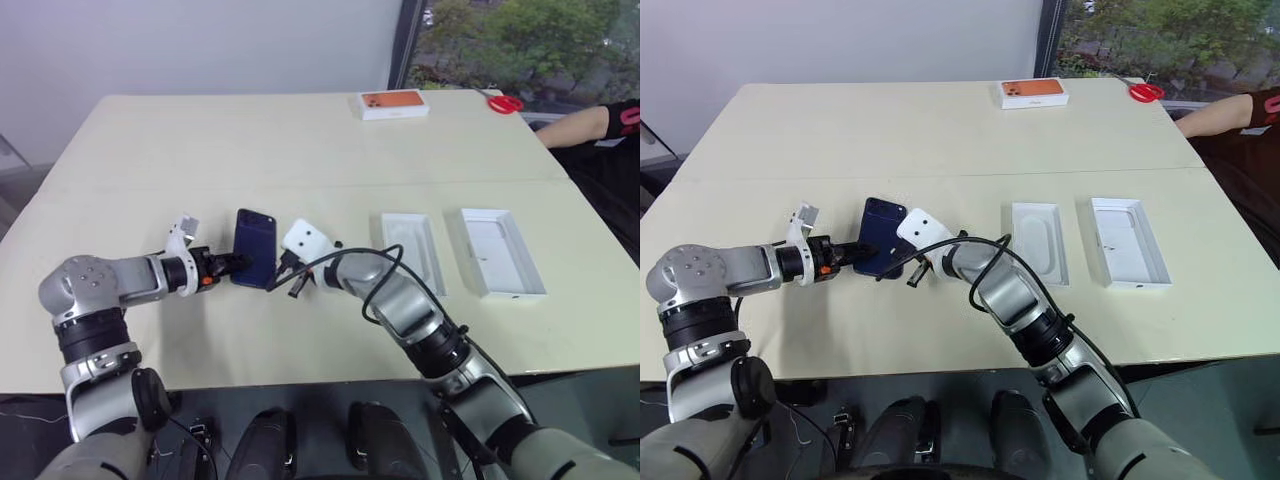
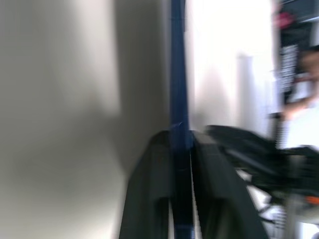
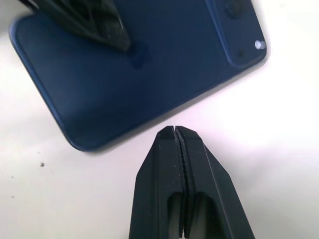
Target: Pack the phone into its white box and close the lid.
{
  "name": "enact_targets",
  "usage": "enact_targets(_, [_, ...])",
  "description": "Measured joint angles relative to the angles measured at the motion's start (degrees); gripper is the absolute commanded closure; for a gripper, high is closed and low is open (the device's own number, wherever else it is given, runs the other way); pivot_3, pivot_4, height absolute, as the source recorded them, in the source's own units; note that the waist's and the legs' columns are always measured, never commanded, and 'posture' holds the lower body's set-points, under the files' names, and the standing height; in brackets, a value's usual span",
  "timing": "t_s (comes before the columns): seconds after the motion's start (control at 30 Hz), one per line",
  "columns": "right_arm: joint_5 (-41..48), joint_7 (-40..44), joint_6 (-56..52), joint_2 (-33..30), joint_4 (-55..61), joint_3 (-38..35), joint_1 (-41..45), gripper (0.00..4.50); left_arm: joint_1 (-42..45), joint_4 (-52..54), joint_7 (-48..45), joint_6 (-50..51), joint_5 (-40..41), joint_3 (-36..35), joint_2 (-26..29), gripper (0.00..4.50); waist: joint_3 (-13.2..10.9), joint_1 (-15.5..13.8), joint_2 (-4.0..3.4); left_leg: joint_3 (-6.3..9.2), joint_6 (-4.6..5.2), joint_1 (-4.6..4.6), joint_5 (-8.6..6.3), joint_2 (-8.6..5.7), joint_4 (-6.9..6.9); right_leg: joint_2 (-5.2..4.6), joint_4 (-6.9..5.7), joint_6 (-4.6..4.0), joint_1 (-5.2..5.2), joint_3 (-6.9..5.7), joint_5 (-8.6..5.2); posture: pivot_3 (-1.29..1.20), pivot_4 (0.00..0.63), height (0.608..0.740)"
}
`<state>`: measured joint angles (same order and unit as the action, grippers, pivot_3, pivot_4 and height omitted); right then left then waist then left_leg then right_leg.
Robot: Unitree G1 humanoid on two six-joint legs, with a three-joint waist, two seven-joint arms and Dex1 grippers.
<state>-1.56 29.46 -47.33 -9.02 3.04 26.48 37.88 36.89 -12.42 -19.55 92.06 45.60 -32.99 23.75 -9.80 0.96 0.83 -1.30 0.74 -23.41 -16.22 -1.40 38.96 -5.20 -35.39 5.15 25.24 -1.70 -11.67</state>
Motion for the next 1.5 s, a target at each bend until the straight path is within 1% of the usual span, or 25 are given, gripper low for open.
enact_targets(0.2, [0.2,0.3,-4.2,-4.4,7.3,-1.0,-1.6,4.5,0.0,-0.2,1.8,0.0,1.6,-0.8,-0.3,4.49,0.0,0.0,0.0,0.0,0.03,0.0,-0.02,0.0,-0.01,0.0,0.0,0.0,0.01,0.0,0.0,0.0,0.15,0.74])
enact_targets(0.27, [0.9,1.4,-6.4,-7.4,11.8,-2.7,-2.2,4.5,0.7,-0.2,3.4,0.0,2.8,-1.4,-1.7,4.49,0.0,-0.4,0.01,0.02,0.08,-0.04,-0.04,-0.02,0.0,-0.05,0.0,0.0,0.02,-0.04,0.0,0.0,0.15,0.74])
enact_targets(0.33, [2.2,3.1,-9.3,-12.8,17.9,-7.1,-3.4,4.5,2.2,0.2,5.5,0.0,5.3,-1.0,-5.4,4.49,-0.1,-1.6,0.06,0.04,0.13,-0.12,-0.07,-0.11,0.07,-0.16,0.08,0.0,-0.02,-0.09,0.0,0.0,0.15,0.74])
enact_targets(0.4, [3.2,4.4,-11.9,-17.7,21.8,-12.1,-4.6,4.5,3.7,1.6,8.3,0.0,7.8,-0.2,-10.4,4.49,-0.1,-2.2,0.08,0.06,0.27,-0.12,-0.15,-0.22,0.1,-0.27,0.18,0.0,-0.12,-0.12,0.0,0.0,0.15,0.74])
enact_targets(0.47, [3.9,4.9,-13.5,-21.4,24.0,-15.4,-6.1,4.5,4.9,3.4,11.0,0.0,9.4,1.0,-16.0,4.49,0.0,-1.9,0.1,0.02,0.4,-0.12,-0.22,-0.26,0.14,-0.31,0.26,0.0,-0.18,-0.09,0.0,0.0,0.15,0.74])
enact_targets(0.53, [4.1,5.1,-14.2,-25.1,24.7,-17.6,-8.9,4.5,6.0,5.6,14.3,0.0,9.6,1.5,-22.2,4.49,-0.1,-1.8,0.14,0.0,0.44,-0.12,-0.25,-0.29,0.13,-0.32,0.29,0.01,-0.18,-0.08,0.0,0.0,0.15,0.74])
enact_targets(0.6, [4.2,4.8,-14.7,-27.4,24.6,-20.2,-11.3,4.5,7.5,5.7,16.8,0.0,9.3,2.4,-26.7,4.49,-0.1,-1.6,0.13,-0.06,0.46,-0.12,-0.24,-0.27,0.1,-0.27,0.23,0.02,-0.12,-0.03,0.0,0.0,0.15,0.74])
enact_targets(0.7, [4.1,3.8,-14.8,-30.6,23.1,-25.1,-14.1,4.5,11.3,2.7,18.7,-0.8,7.5,3.5,-31.7,4.49,-0.1,-1.7,0.14,-0.04,0.46,-0.07,-0.23,-0.19,0.11,-0.06,0.2,0.01,-0.15,-0.13,-0.01,0.0,0.15,0.74])
enact_targets(0.87, [4.2,2.9,-14.6,-32.7,22.5,-29.3,-16.2,4.5,14.1,-4.9,19.6,-4.8,3.4,6.5,-33.2,4.49,-0.1,-1.4,0.12,-0.1,0.5,-0.01,-0.24,-0.02,0.1,0.22,0.22,0.01,-0.18,-0.06,-0.02,0.0,0.15,0.74])
enact_targets(1.0, [4.1,2.1,-14.4,-35.0,22.0,-32.5,-18.7,4.5,16.6,-12.0,19.5,-8.6,0.1,8.9,-33.9,4.49,-0.1,-2.0,0.13,-0.1,0.55,-0.07,-0.26,-0.07,0.16,0.19,0.28,0.01,-0.22,-0.09,-0.02,0.0,0.15,0.74])
enact_targets(1.07, [4.2,1.8,-14.2,-35.2,21.9,-33.7,-19.4,4.5,17.4,-14.3,19.4,-10.1,-1.0,10.2,-34.0,4.49,-0.1,-1.8,0.13,-0.12,0.61,-0.06,-0.29,-0.09,0.19,0.16,0.32,0.01,-0.25,-0.07,-0.02,0.0,0.15,0.74])
enact_targets(1.2, [4.3,1.7,-14.1,-35.3,21.9,-34.2,-20.3,4.5,18.0,-18.3,18.6,-12.4,-1.6,11.5,-34.2,4.49,-0.1,-1.7,0.13,-0.1,0.61,-0.05,-0.3,-0.07,0.19,0.18,0.28,0.02,-0.24,-0.08,-0.02,0.0,0.15,0.74])
enact_targets(1.5, [5.1,1.2,-14.1,-35.3,21.9,-34.1,-20.6,4.5,21.3,-23.9,17.6,-15.9,-2.6,12.8,-34.6,4.49,-0.1,-1.8,0.13,-0.09,0.61,-0.04,-0.3,-0.06,0.19,0.19,0.27,0.03,-0.25,-0.09,-0.02,0.0,0.15,0.74])
